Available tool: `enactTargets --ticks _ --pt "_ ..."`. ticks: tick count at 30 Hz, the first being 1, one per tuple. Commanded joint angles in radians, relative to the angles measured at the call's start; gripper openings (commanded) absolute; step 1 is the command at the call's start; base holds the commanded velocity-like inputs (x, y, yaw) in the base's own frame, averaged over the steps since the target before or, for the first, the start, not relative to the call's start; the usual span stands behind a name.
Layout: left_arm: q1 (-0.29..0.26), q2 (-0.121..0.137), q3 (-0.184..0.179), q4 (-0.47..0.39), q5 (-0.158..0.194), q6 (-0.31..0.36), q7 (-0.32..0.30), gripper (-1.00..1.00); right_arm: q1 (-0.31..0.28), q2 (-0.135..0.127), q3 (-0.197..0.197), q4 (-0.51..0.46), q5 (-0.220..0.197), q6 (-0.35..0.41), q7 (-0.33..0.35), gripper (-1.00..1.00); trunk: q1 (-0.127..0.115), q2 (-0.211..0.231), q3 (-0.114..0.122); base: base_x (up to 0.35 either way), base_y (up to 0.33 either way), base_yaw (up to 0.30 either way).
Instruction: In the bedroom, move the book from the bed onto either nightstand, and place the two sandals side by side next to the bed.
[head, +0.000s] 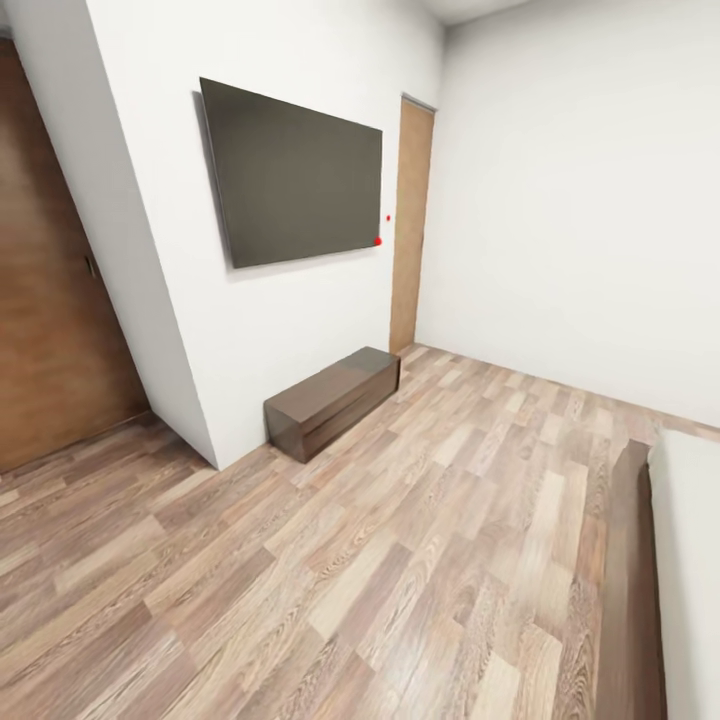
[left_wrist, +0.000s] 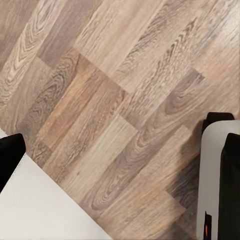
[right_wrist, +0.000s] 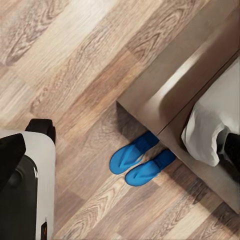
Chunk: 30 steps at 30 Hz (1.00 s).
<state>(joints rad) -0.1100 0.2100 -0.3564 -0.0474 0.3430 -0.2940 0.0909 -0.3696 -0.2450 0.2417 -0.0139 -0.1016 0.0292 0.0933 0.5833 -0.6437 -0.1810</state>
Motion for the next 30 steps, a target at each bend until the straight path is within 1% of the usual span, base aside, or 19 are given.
enactTargets --ticks 1,11,30 --pt "0.0 0.0 -0.009 0.0 0.005 -0.002 0.004 1.0 0.0 0.0 0.008 -0.001 -0.01 0.003 0.003 1.0 0.001 -0.001 -0.002 0.278 0.101 0.005" --pt "0.0 0.0 -0.009 -0.001 0.005 -0.002 0.004 1.0 0.0 0.0 0.008 -0.001 -0.01 0.003 0.003 1.0 0.001 -0.001 -0.002 0.274 0.05 0.003" --pt "0.0 0.0 -0.009 -0.001 0.005 -0.002 0.004 1.0 0.0 0.0 0.009 -0.001 -0.01 0.003 0.003 1.0 0.001 -0.001 -0.002 0.27 0.006 -0.012"
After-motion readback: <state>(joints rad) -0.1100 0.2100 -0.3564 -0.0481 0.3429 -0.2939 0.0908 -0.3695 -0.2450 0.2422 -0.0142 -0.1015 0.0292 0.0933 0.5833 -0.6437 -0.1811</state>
